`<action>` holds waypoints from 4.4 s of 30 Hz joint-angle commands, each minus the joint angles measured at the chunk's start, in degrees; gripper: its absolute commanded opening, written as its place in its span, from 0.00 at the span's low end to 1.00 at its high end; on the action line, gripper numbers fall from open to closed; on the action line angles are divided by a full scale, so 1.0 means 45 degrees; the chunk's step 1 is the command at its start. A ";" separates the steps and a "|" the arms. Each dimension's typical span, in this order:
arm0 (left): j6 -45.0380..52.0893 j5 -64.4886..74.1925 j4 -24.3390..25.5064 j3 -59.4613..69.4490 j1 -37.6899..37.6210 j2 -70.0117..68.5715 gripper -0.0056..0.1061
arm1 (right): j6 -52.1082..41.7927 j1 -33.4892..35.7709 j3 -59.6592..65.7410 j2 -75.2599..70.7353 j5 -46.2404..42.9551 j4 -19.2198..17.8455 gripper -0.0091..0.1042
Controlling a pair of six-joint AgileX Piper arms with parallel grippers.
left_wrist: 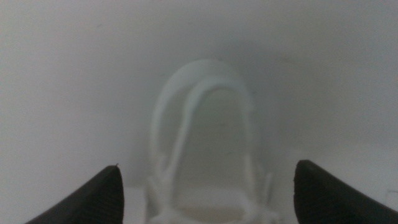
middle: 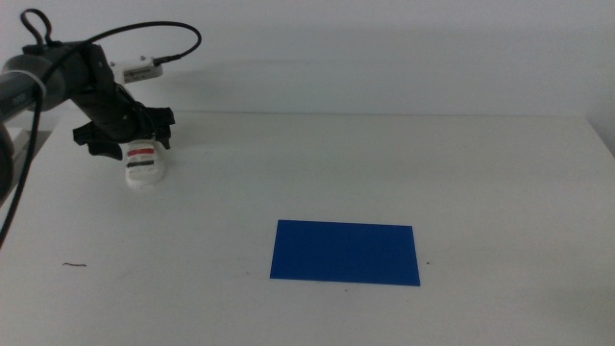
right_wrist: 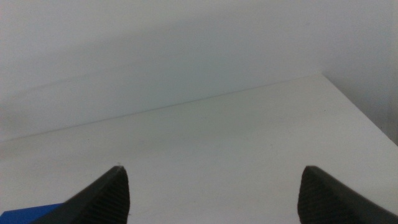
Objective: Use one arm to grab the shoe from the table and place it on the mat.
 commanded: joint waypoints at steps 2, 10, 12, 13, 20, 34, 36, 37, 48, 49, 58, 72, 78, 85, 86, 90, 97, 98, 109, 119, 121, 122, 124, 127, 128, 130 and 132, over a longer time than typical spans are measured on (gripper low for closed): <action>0.0056 -0.0417 0.0050 -0.0082 -0.0188 -0.0033 0.88 | 0.0135 0.0024 0.0031 -0.0060 -0.0123 -0.0073 0.78; -0.0095 0.0296 0.0482 -0.0082 -0.0240 -0.0033 0.41 | 0.0135 0.0024 0.0031 -0.0060 -0.0123 -0.0073 0.78; -0.0067 0.0748 0.0482 -0.0082 -0.0240 -0.0248 0.25 | 0.0135 0.0024 0.0031 -0.0060 -0.0123 -0.0073 0.78; 0.0094 0.1076 0.0482 -0.0055 -0.0240 -0.0521 0.16 | 0.0135 0.0024 0.0031 -0.0060 -0.0123 -0.0073 0.78; 0.0833 0.2016 0.1490 0.2041 -0.1914 -0.4560 0.03 | 0.0135 0.0024 0.0031 -0.0060 -0.0123 -0.0073 0.78; -0.2954 0.2723 0.2719 0.2566 -0.8898 -0.4680 0.03 | 0.0135 0.0024 0.0031 -0.0060 -0.0123 -0.0073 0.78; -0.2977 0.2571 0.2719 0.2566 -0.9260 -0.4535 0.03 | 0.0135 0.0024 0.0031 -0.0060 -0.0123 -0.0073 0.78; -0.2977 0.2441 0.2719 0.2566 -0.9376 -0.4479 0.03 | 0.0135 0.0024 0.0031 -0.0060 -0.0123 -0.0073 0.78; 0.6258 0.0865 0.1129 0.2591 -0.9519 -0.4273 0.04 | 0.0135 0.0024 0.0031 -0.0060 -0.0123 -0.0073 0.78; 0.8506 0.1483 0.0786 0.2591 -0.9519 -0.4273 0.04 | 0.0135 0.0024 0.0031 -0.0060 -0.0123 -0.0073 0.78; 1.6218 0.2602 -0.0467 0.2591 -0.9387 -0.3642 0.04 | 0.0135 0.0024 0.0031 -0.0060 -0.0123 -0.0073 0.78; 1.6650 0.1870 -0.1989 0.2591 -0.9136 -0.2223 0.10 | 0.0135 0.0024 0.0031 -0.0060 -0.0123 -0.0073 0.78; 1.6811 0.1764 -0.2096 0.2591 -0.9136 -0.2010 0.41 | 0.0135 0.0024 0.0031 -0.0060 -0.0123 -0.0073 0.78; 1.6761 0.1437 -0.2122 0.2591 -0.9083 -0.2010 0.89 | 0.0135 0.0024 0.0031 -0.0060 -0.0123 -0.0073 0.78; 1.6761 0.1521 -0.2258 0.2591 -0.9013 -0.2052 0.89 | 0.0135 0.0024 0.0031 -0.0060 -0.0123 -0.0073 0.78; 1.6744 0.3075 -0.2866 0.2567 -0.8562 -0.3289 0.89 | 0.0135 0.0024 0.0031 -0.0060 -0.0123 -0.0073 0.78; 1.2716 0.5293 -0.3487 0.2894 -0.6300 -0.7575 0.89 | 0.0135 0.0024 0.0031 -0.0060 -0.0123 -0.0073 0.78; 1.2147 0.5293 -0.4029 0.3290 -0.5772 -0.8288 0.89 | 0.0135 0.0024 0.0031 -0.0060 -0.0123 -0.0073 0.78; 1.1245 -0.0893 -0.7159 1.3450 0.0357 -1.8499 0.89 | 0.0135 0.0024 0.0031 -0.0060 -0.0123 -0.0073 0.78; 1.1355 -0.5828 -1.0438 1.9731 0.1581 -2.5492 0.89 | 0.0135 0.0024 0.0031 -0.0060 -0.0123 -0.0073 0.78; 1.1374 -0.5832 -1.0652 2.0342 0.1581 -2.6332 0.89 | 0.0135 0.0024 0.0031 -0.0060 -0.0123 -0.0073 0.78; 1.1439 -0.5832 -1.1239 2.0735 0.1581 -2.6546 0.89 | 0.0135 0.0024 0.0031 -0.0060 -0.0123 -0.0073 0.78; 1.1505 -0.5922 -1.1302 2.1189 0.1581 -2.6655 0.89 | 0.0135 0.0024 0.0031 -0.0060 -0.0123 -0.0073 0.78; 1.1583 -0.5535 -1.0662 2.1256 0.1553 -2.6581 0.89 | 0.0135 0.0024 0.0031 -0.0060 -0.0123 -0.0073 0.78; 1.1557 -0.5507 -1.0566 2.1256 0.1523 -2.6557 0.89 | 0.0135 0.0024 0.0031 -0.0060 -0.0123 -0.0073 0.78; 1.0867 -0.5317 -1.0444 2.1256 0.1523 -2.6424 0.89 | 0.0135 0.0024 0.0031 -0.0060 -0.0123 -0.0073 0.78; 0.9626 -0.5104 -0.9217 2.1256 0.1523 -2.6385 0.89 | 0.0135 0.0024 0.0031 -0.0060 -0.0123 -0.0073 0.78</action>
